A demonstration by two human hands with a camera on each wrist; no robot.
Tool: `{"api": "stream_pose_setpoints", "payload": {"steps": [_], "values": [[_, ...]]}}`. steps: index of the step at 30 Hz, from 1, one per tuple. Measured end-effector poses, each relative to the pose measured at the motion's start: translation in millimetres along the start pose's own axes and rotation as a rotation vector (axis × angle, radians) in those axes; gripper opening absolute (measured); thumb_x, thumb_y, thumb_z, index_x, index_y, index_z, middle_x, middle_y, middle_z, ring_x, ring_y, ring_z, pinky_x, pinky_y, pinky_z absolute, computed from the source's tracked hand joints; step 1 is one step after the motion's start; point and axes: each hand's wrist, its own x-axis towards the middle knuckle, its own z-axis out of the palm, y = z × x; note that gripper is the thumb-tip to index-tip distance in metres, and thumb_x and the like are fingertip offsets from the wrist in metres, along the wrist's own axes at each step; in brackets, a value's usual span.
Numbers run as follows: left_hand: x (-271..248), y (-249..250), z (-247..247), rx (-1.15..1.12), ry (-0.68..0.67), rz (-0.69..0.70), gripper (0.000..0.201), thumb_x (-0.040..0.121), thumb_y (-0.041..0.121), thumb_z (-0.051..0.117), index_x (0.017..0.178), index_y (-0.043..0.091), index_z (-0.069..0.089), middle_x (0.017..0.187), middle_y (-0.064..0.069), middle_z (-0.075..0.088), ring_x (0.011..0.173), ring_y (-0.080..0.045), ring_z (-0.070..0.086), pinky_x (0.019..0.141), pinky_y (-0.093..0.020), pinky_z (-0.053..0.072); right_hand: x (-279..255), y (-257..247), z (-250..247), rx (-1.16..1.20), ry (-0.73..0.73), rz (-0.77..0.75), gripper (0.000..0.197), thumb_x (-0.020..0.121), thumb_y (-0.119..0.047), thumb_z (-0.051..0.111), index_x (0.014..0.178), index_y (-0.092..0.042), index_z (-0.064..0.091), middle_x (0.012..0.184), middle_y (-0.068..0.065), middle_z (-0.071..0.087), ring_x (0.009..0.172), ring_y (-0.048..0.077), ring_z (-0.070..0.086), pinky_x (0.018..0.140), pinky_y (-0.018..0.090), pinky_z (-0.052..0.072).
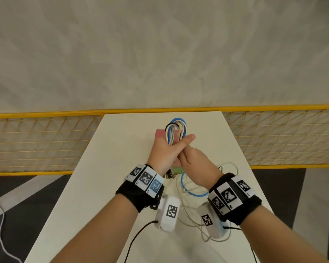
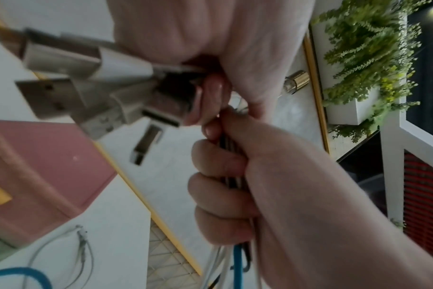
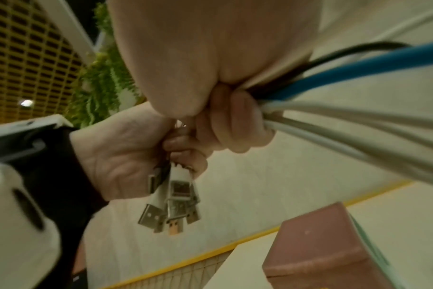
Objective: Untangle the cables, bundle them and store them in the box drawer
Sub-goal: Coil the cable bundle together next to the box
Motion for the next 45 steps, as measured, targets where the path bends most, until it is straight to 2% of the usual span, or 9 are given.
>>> {"api": "stream_pose_setpoints", "payload": {"steps": [3, 7, 12, 16, 21, 26, 33, 41, 45], "values": [[0.9, -8.5, -0.2, 0.042, 0.079, -0.025, 0.053, 0.085, 0.042, 0.066, 0.102, -0.008, 0.060, 0.062, -0.002, 0.061, 0.048, 0.001, 0.058, 0.046, -0.012, 0.043, 0.3, -0.7, -1.6, -0.151, -0.022, -0.038, 0.020, 0.099, -0.018, 0.031, 0.106, -0.007, 0.046, 0.063, 0.002, 0.051, 0.050, 0.020, 0.046, 0.049, 0.032, 0.038], [-0.3, 6.4, 2.0, -0.023, 0.070, -0.070, 0.038, 0.093, 0.030, 0.057, 0.111, -0.004, 0.056, 0.080, -0.008, 0.065, 0.064, -0.005, 0.064, 0.053, -0.012, 0.047, -0.3, -4.0, -4.2, -0.052, -0.066, -0.036, 0.040, 0.094, -0.025, 0.038, 0.134, -0.016, 0.036, 0.132, 0.003, 0.047, 0.086, 0.026, 0.064, 0.076, 0.044, 0.053], [1.5, 15.1, -0.5, 0.125, 0.044, -0.086, 0.037, 0.075, 0.064, 0.048, 0.072, 0.033, 0.069, 0.105, -0.012, 0.061, 0.108, -0.027, 0.058, 0.096, -0.045, 0.048, 1.1, -6.1, -2.6, 0.266, -0.058, -0.021, 0.032, 0.085, -0.011, 0.058, 0.115, -0.021, 0.050, 0.094, -0.013, 0.061, 0.074, -0.001, 0.064, 0.065, 0.018, 0.050], [-4.1, 27.0, -8.8, 0.102, -0.161, -0.062, 0.031, 0.090, 0.052, 0.050, 0.079, 0.034, 0.073, 0.100, -0.021, 0.065, 0.084, -0.024, 0.066, 0.073, -0.041, 0.054, 1.7, -7.8, -2.4, 0.364, -0.045, -0.014, 0.008, 0.086, 0.000, 0.050, 0.084, -0.005, 0.055, 0.068, 0.010, 0.064, 0.058, 0.011, 0.059, 0.057, 0.034, 0.049], [-4.7, 23.3, -11.1, 0.073, -0.149, 0.104, 0.033, 0.101, 0.035, 0.044, 0.098, 0.028, 0.076, 0.103, 0.000, 0.074, 0.101, -0.005, 0.066, 0.089, -0.022, 0.049, -0.6, -11.6, -8.3, 0.627, -0.126, 0.005, 0.016, 0.088, 0.007, 0.054, 0.082, -0.007, 0.059, 0.056, -0.009, 0.063, 0.050, -0.001, 0.055, 0.051, 0.010, 0.041], [-3.4, 25.1, -6.1, -0.215, 0.063, 0.076, 0.058, 0.104, 0.024, 0.040, 0.051, 0.021, 0.066, 0.067, 0.002, 0.074, 0.086, -0.013, 0.073, 0.078, -0.024, 0.056, -0.7, -11.0, -24.7, 0.628, -0.168, 0.000, 0.029, 0.079, 0.006, 0.067, 0.107, 0.012, 0.059, 0.050, -0.016, 0.062, 0.042, -0.005, 0.054, 0.045, 0.004, 0.040], [0.8, 28.7, -8.3, -0.363, 0.188, 0.114, 0.051, 0.104, 0.025, 0.039, 0.054, 0.017, 0.037, 0.046, 0.008, 0.042, 0.059, -0.019, 0.065, 0.067, -0.031, 0.055, 2.8, -2.0, -21.3, 0.580, -0.062, 0.086, 0.050, 0.068, -0.009, 0.081, 0.112, -0.026, 0.065, 0.090, 0.000, 0.072, 0.038, 0.012, 0.041, 0.038, 0.022, 0.040], [15.7, 39.3, -37.4, -0.339, 0.054, 0.039, 0.040, 0.101, 0.031, 0.046, 0.064, 0.016, 0.041, 0.046, 0.006, 0.026, 0.036, -0.011, 0.022, 0.038, -0.021, 0.024, 7.7, 36.8, -20.7, 0.102, -0.056, 0.187, 0.029, 0.077, -0.027, 0.075, 0.054, -0.039, 0.065, 0.047, -0.012, 0.055, 0.043, 0.002, 0.046, 0.047, 0.011, 0.036], [12.6, 24.7, -41.4, -0.040, -0.118, -0.090, 0.032, 0.097, 0.029, 0.055, 0.070, 0.013, 0.049, 0.044, 0.005, 0.029, 0.033, -0.011, 0.024, 0.038, -0.020, 0.024, 22.9, 37.5, -29.9, -0.051, 0.067, 0.247, 0.030, 0.071, -0.014, 0.071, 0.097, -0.027, 0.064, 0.058, -0.005, 0.057, 0.055, 0.012, 0.053, 0.058, 0.030, 0.045]]}}
